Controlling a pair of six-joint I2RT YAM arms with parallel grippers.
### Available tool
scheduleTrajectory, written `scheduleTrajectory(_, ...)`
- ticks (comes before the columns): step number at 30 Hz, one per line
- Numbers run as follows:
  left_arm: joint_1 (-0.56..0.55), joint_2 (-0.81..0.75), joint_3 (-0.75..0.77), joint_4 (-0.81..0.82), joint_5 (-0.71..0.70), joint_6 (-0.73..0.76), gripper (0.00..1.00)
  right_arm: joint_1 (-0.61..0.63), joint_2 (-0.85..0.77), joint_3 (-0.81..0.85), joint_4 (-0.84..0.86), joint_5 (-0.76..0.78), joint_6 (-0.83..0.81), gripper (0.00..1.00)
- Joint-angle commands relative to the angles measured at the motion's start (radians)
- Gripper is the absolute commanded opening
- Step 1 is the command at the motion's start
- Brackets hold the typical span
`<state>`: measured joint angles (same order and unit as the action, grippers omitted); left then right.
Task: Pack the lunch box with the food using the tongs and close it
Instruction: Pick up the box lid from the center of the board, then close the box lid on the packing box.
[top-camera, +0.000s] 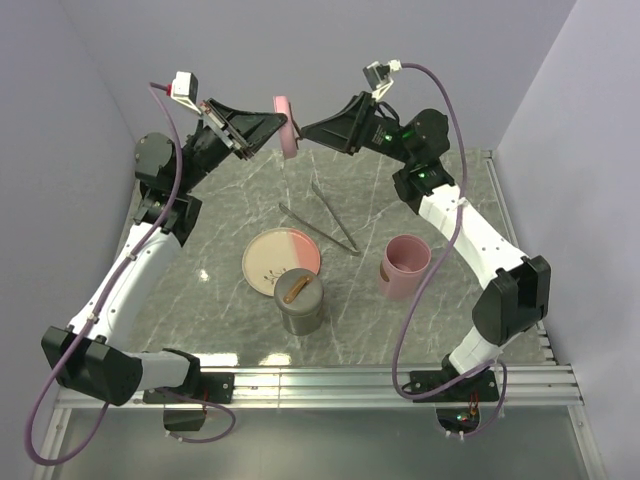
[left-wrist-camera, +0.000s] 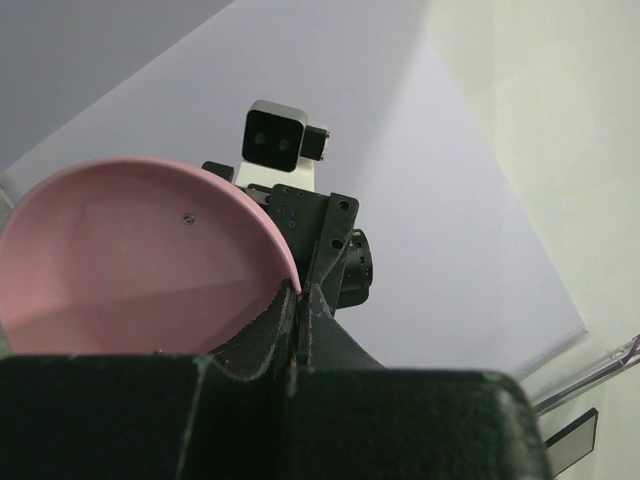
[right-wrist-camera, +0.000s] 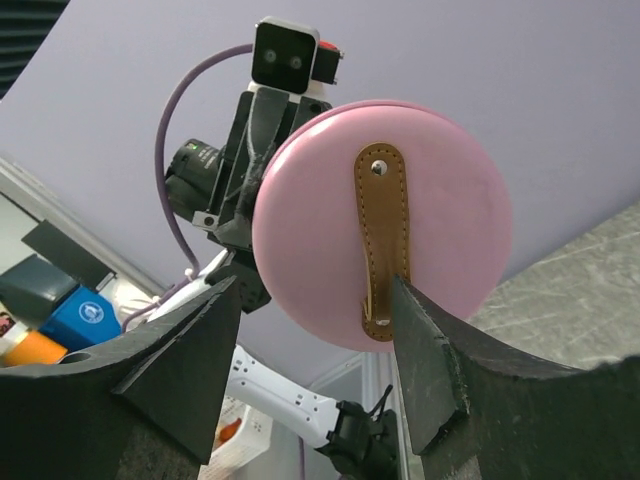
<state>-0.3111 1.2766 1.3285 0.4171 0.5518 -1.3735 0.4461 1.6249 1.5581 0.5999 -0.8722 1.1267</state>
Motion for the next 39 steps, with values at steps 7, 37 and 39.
scheduleTrajectory(7,-0.002,-0.046,-0.022,0.049,0.007,-0.009,0.00,0.025,0.020,0.069,0.009,0.013,-0.062,0.68)
scheduleTrajectory(37,0.000,-0.036,0.028,0.064,0.016,-0.018,0.00,0.032,0.026,0.054,0.061,-0.008,-0.059,0.40)
scheduleTrajectory(39,-0.002,-0.037,0.031,0.066,0.022,-0.016,0.00,0.032,0.029,0.063,0.019,0.006,-0.070,0.36)
